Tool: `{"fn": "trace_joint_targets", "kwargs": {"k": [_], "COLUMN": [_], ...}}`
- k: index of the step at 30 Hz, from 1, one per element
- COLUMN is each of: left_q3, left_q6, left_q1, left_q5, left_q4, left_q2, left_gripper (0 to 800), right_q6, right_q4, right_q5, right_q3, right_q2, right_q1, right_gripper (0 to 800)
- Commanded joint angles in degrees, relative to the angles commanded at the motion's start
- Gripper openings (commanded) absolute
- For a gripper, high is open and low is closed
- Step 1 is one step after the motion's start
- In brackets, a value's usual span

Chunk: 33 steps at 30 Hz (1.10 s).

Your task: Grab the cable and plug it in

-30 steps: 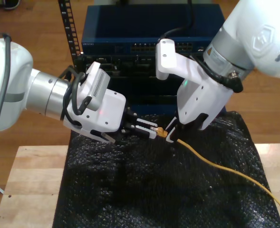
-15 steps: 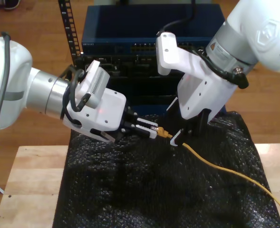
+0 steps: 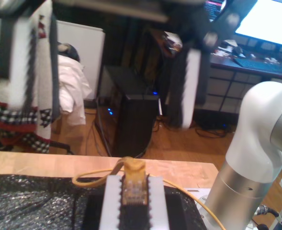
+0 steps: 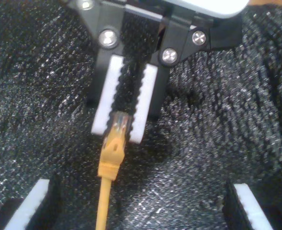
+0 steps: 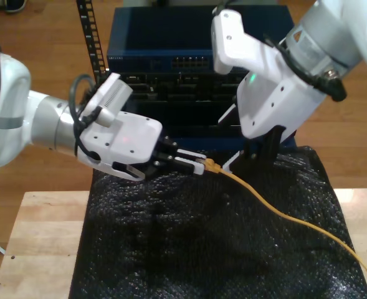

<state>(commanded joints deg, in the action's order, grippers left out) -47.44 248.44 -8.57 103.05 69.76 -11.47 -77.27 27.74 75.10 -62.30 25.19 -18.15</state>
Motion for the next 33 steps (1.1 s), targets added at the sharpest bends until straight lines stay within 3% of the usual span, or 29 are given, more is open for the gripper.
{"fn": "trace_joint_targets", "kwargs": {"k": [7,11,22,33], "left_q3": [-1.41,-2.46,-2.46,-2.90], "left_q6": [10.11,10.55,10.73,10.73], "left_q1": [-4.22,-6.59,-7.21,-8.09], "left_q5": [4.92,6.95,11.25,16.44], "left_q4": [0.00,0.09,1.41,3.60], "left_q2": [3.25,5.19,5.54,8.97], "left_gripper": [5,5,6,5], "right_q6": [-3.96,-6.51,-13.01,-15.91], "right_q4": [0.00,0.35,6.59,6.86], "right_q5": [0.00,-0.18,-3.96,-12.84], "right_q3": [0.53,2.29,4.22,8.97], "right_q2": [3.96,6.51,10.64,16.35], "right_q1": [-0.18,-0.18,-0.44,-1.41], "right_gripper": [797,797,796,796]}}
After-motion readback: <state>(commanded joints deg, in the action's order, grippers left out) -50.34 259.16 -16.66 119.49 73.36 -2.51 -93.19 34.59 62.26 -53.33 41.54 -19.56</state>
